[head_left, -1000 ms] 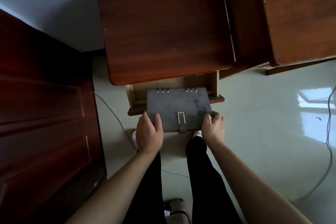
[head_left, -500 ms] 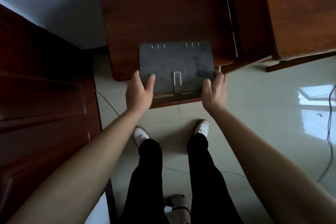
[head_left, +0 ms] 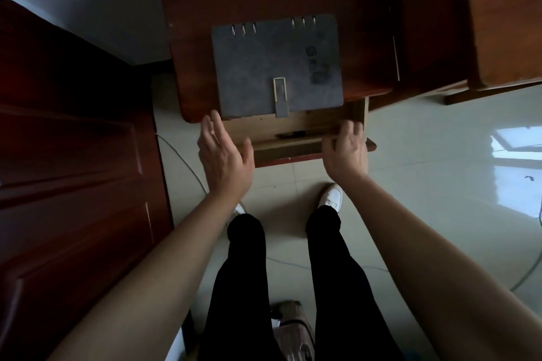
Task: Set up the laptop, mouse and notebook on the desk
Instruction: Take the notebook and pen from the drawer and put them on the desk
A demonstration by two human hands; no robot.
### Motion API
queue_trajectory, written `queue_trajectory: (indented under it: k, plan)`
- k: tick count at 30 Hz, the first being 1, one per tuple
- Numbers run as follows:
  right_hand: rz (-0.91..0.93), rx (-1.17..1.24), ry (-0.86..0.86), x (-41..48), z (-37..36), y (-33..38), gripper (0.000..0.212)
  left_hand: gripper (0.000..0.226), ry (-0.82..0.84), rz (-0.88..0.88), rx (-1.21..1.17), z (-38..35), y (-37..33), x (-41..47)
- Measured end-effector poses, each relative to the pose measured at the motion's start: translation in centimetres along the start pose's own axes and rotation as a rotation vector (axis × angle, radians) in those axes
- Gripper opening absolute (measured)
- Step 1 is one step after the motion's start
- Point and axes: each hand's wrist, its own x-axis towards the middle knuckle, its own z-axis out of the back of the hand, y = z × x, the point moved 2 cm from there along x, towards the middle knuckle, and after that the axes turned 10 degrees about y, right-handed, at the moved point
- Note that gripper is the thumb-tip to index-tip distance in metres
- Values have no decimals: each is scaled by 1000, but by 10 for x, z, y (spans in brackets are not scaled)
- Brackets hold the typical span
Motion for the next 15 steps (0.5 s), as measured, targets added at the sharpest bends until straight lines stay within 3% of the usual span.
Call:
queue_trajectory:
  k: [3,6,10,15]
  plan:
    - [117,-279,215,11,-23,-11,32,72,214,11,88,-31,22,-16]
    - [207,-415,320,30,-36,-10,40,75,396,-71,298,-56,44,-23]
    - [163,-449,438,57,-51,-9,47,60,393,-131,371,-70,59,-19]
    - [108,-479,466,76,-58,-7,60,48,363,-164,367,-72,64,-12]
